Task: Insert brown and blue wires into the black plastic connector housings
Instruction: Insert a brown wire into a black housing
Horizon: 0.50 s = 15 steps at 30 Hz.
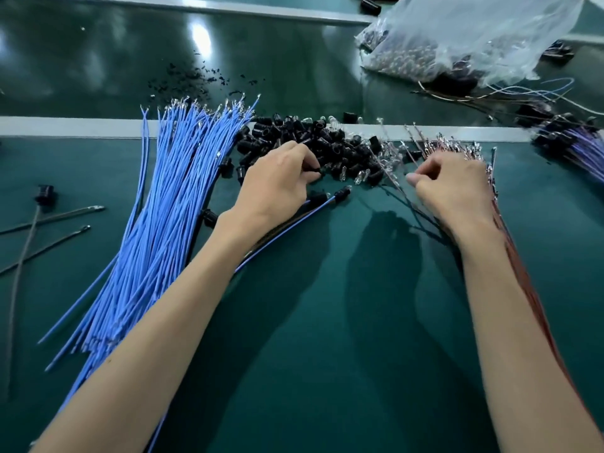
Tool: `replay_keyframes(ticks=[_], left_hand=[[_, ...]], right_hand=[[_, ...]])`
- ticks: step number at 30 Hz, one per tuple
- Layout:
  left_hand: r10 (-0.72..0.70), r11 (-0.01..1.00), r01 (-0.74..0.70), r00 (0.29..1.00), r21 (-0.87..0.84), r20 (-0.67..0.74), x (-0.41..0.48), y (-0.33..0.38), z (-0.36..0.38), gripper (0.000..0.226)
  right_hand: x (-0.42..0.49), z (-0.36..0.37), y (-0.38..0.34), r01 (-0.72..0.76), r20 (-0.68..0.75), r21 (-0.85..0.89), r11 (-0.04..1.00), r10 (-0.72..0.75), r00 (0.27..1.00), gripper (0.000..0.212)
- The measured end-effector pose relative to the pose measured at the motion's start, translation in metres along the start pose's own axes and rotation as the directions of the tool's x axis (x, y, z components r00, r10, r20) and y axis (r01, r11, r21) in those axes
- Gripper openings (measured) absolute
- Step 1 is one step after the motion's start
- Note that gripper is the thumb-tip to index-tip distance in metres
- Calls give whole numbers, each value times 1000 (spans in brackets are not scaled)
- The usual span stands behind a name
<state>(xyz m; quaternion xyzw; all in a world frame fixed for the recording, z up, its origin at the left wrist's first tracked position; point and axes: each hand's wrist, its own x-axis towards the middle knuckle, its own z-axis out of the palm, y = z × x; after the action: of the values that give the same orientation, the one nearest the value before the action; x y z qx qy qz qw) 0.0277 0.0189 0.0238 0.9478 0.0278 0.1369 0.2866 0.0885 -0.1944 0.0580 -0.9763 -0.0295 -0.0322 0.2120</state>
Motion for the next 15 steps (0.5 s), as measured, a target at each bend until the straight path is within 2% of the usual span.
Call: replay_keyframes(ticks=[2, 4, 6, 7, 9, 11, 13, 15], left_hand=[[-31, 976, 46, 997, -214, 72, 1, 8, -9, 7], [-12, 889, 88, 985, -449, 170, -2, 22, -18, 10], [77, 763, 105, 965, -638, 252, -6, 38, -24, 15], [139, 698, 117, 946, -706, 294, -8, 47, -25, 17], [257, 611, 166, 883, -774, 393, -13, 64, -23, 19], [322, 577, 224, 822, -786, 470, -19, 76, -14, 18], [320, 564, 277, 795, -778, 515, -26, 79, -6, 17], [291, 577, 309, 787, -756, 544, -31, 69, -6, 16]], right_hand=[[7, -12, -10, -6, -58, 39, 999, 8, 998, 14], [14, -25, -20, 14, -160, 139, 990, 8, 987, 23], [18, -41, -34, 99, -235, 396, 913, -3, 972, 19], [19, -46, -41, 141, -231, 543, 828, -14, 973, 14], [26, -46, -55, 143, -152, 748, 648, -43, 987, 14], [34, -33, -68, 28, -17, 844, 536, -25, 1000, 22], [40, -15, -74, -123, 110, 903, 411, 56, 992, 19], [44, -3, -72, -204, 183, 957, 209, 113, 977, 7]])
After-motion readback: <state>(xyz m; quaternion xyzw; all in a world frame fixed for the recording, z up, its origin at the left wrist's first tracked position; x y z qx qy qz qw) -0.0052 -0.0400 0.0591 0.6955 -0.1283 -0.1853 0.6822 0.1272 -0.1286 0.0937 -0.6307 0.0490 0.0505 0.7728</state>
